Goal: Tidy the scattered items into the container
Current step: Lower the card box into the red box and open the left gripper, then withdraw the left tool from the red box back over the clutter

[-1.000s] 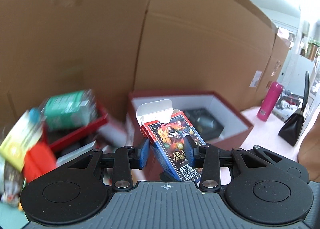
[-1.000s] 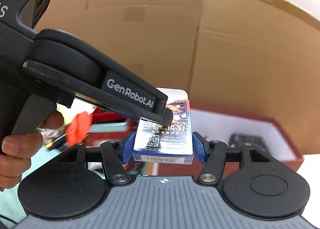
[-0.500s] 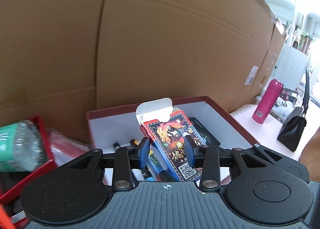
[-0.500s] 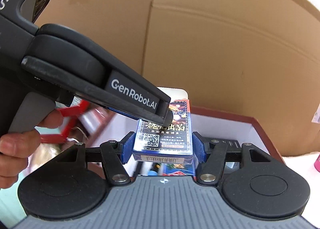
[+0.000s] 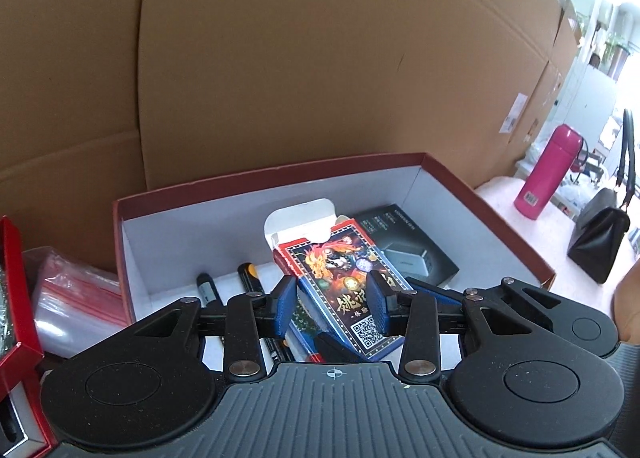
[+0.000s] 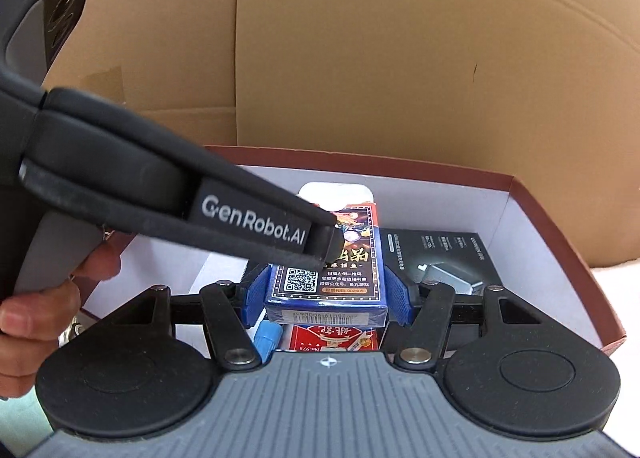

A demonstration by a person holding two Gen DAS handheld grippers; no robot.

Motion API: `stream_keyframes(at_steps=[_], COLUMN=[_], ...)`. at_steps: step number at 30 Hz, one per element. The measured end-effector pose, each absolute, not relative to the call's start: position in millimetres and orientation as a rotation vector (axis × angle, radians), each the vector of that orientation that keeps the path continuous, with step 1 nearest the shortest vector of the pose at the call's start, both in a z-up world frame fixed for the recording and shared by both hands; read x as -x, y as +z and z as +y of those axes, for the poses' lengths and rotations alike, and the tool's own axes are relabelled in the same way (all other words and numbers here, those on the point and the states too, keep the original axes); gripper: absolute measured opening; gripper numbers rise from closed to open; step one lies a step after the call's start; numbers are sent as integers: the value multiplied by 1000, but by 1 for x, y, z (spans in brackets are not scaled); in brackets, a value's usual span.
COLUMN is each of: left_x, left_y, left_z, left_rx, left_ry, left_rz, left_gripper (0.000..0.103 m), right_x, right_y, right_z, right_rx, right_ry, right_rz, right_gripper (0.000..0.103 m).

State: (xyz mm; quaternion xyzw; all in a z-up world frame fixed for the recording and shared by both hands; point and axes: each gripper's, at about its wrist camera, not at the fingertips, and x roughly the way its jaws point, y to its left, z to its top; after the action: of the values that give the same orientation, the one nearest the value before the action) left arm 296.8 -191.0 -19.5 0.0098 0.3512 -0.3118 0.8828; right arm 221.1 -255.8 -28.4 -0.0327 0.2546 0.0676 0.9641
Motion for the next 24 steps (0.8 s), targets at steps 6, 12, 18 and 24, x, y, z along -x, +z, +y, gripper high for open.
stream_keyframes(at_steps=[6,12,18,24], left_x=[-296,-269,-247,-225], left_y=[-22,-10,-2,9], left_z=[-182,-177,-172,-163], left_rx=[21,-30,-38,-41], left_ry=[-664,-623,-617,-605], left_rz=[740,650,626,605], left_gripper=[84,98,98,98], right_x=[-217,-203,-190,-170], right_y=[-28,-25,-21,-14], right_z=[-256,-257,-250,-246], right_rx=[93,101,129,142], right_ry=[119,95,96,111], right_rz=[495,470,451,434], right_gripper=[78,95,102,102])
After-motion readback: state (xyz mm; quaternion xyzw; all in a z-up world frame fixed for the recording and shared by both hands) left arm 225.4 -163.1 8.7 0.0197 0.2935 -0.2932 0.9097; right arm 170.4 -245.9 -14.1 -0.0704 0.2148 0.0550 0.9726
